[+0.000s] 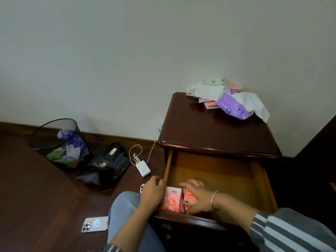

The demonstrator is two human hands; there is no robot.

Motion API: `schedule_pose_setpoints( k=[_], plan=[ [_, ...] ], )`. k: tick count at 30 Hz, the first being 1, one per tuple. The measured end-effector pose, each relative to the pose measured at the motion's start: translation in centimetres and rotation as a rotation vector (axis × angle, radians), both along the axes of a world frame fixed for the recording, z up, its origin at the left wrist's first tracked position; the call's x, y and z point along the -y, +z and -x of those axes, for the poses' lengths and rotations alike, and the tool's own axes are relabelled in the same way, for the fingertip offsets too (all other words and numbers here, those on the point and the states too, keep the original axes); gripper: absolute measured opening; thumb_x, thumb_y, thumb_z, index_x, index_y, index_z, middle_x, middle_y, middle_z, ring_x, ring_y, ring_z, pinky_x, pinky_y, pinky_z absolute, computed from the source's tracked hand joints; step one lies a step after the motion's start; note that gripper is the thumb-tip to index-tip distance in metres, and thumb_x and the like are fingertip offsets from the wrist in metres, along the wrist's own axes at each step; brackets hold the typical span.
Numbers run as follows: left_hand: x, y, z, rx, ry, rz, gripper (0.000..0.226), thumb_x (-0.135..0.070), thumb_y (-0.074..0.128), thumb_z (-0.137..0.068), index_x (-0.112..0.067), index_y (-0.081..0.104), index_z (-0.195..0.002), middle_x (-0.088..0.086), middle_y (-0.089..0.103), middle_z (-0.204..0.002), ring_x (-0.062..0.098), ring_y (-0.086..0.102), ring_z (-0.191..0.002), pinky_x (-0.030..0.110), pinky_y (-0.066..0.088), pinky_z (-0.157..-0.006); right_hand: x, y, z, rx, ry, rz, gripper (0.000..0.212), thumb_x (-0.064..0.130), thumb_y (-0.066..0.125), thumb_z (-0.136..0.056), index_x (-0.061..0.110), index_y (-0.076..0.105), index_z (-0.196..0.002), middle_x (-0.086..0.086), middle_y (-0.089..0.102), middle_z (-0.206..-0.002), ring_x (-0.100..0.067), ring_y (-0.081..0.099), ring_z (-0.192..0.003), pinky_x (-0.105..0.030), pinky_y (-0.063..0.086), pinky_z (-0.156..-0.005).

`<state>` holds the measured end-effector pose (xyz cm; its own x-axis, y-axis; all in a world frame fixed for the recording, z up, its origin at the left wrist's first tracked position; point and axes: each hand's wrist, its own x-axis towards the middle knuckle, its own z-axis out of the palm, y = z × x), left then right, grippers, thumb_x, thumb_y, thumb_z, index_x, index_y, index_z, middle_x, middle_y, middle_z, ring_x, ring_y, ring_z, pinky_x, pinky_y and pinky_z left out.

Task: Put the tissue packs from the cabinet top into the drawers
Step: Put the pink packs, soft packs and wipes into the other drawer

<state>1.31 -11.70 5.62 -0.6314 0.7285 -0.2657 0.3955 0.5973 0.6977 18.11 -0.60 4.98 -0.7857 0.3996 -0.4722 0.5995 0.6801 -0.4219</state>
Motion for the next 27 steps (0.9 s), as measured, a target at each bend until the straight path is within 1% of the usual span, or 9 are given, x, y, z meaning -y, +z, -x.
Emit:
schedule_pose_setpoints(
  k=[2, 4, 8, 12, 15, 17, 19, 23, 27],
  plan=[
    [-0.1, -0.3, 0.1, -0.025, -0.015, -0.029, 0.03, -0.03, 0.045, -0.097, -0.017, 0.057, -0.122, -0.001, 0.065, -0.108, 0.009, 0.055, -0.086, 0.025, 0.041, -0.075, -0.4, 0.9, -0.6, -0.032, -0.084, 0.241, 0.108, 0.048, 0.074, -0.067, 0.043, 0.001, -0.146, 0.005, -0.003, -0.158, -0.022, -0.012, -0.145, -0.047, 0.003, -0.117],
    [-0.3, -0.4, -0.2, -0.045, -0.045, -0.052, 0.032, -0.031, 0.046, -0.097, -0.018, 0.054, -0.125, -0.003, 0.064, -0.109, 0.007, 0.057, -0.087, 0.024, 0.044, -0.074, -0.8, 1.5, -1.3, -0.092, -0.167, 0.346, 0.105, 0.043, 0.073, -0.071, 0.046, -0.002, -0.146, 0.008, -0.006, -0.158, -0.019, -0.015, -0.145, -0.045, 0.001, -0.117],
    [-0.5, -0.6, -0.8, -0.077, -0.1, -0.048, 0.024, -0.032, 0.047, -0.096, -0.023, 0.054, -0.117, -0.012, 0.061, -0.091, 0.004, 0.06, -0.08, 0.026, 0.052, -0.071, -1.4, 1.3, -2.1, -0.18, -0.496, 0.409, 0.074, 0.027, 0.061, -0.088, 0.027, 0.018, -0.148, -0.003, 0.029, -0.152, -0.018, 0.033, -0.137, -0.022, 0.031, -0.102],
    [-0.6, -0.7, -0.8, -0.11, -0.115, -0.048, 0.025, -0.031, 0.048, -0.095, -0.023, 0.054, -0.118, -0.015, 0.057, -0.085, 0.003, 0.059, -0.075, 0.017, 0.046, -0.061, -0.5, 0.6, -1.5, -0.168, -0.524, 0.461, 0.041, 0.011, 0.056, -0.09, 0.008, 0.05, -0.131, -0.002, 0.062, -0.119, -0.01, 0.06, -0.1, -0.002, 0.043, -0.067],
    [-0.6, -0.6, -0.7, -0.102, -0.118, -0.027, 0.027, -0.03, 0.049, -0.095, -0.023, 0.053, -0.121, -0.018, 0.055, -0.086, 0.001, 0.058, -0.077, 0.016, 0.045, -0.061, 0.8, 0.1, -1.1, -0.125, -0.489, 0.564, 0.06, 0.011, 0.058, -0.088, 0.021, 0.037, -0.143, 0.01, 0.052, -0.126, -0.002, 0.057, -0.096, -0.004, 0.047, -0.063],
    [-0.6, -0.6, -0.8, -0.093, -0.118, -0.023, 0.03, -0.029, 0.049, -0.095, -0.023, 0.053, -0.124, -0.014, 0.058, -0.091, 0.003, 0.06, -0.078, 0.017, 0.046, -0.061, 1.1, -0.4, -1.5, -0.186, -0.552, 0.673, 0.076, 0.002, 0.06, -0.084, 0.027, 0.026, -0.147, 0.003, 0.044, -0.139, -0.01, 0.056, -0.104, -0.015, 0.053, -0.077],
    [-0.6, -0.5, -0.8, -0.096, -0.118, -0.029, 0.031, -0.027, 0.049, -0.095, -0.022, 0.053, -0.125, -0.013, 0.058, -0.092, 0.003, 0.06, -0.077, 0.017, 0.045, -0.06, 1.4, -0.7, -2.1, -0.301, -0.687, 0.822, 0.087, -0.011, 0.058, -0.08, 0.026, 0.02, -0.148, 0.001, 0.052, -0.131, -0.014, 0.061, -0.101, -0.028, 0.054, -0.083],
    [-0.5, -0.7, -0.9, -0.095, -0.117, -0.023, 0.031, -0.027, 0.049, -0.095, -0.021, 0.053, -0.125, -0.014, 0.058, -0.091, 0.002, 0.059, -0.075, 0.014, 0.044, -0.057, 2.0, -1.0, -2.7, -0.388, -0.817, 0.911, 0.084, -0.015, 0.056, -0.081, 0.019, 0.019, -0.149, -0.005, 0.037, -0.148, -0.009, 0.06, -0.097, -0.02, 0.053, -0.065],
    [-0.8, -0.8, -0.6, -0.066, -0.125, 0.003, 0.033, -0.029, 0.049, -0.095, -0.024, 0.05, -0.128, -0.018, 0.054, -0.087, 0.002, 0.061, -0.075, 0.012, 0.044, -0.056, 2.2, -0.9, -2.9, -0.395, -0.839, 0.942, 0.076, -0.017, 0.053, -0.082, 0.011, 0.023, -0.146, -0.007, 0.044, -0.143, -0.017, 0.058, -0.105, -0.023, 0.056, -0.07]
  ],
)
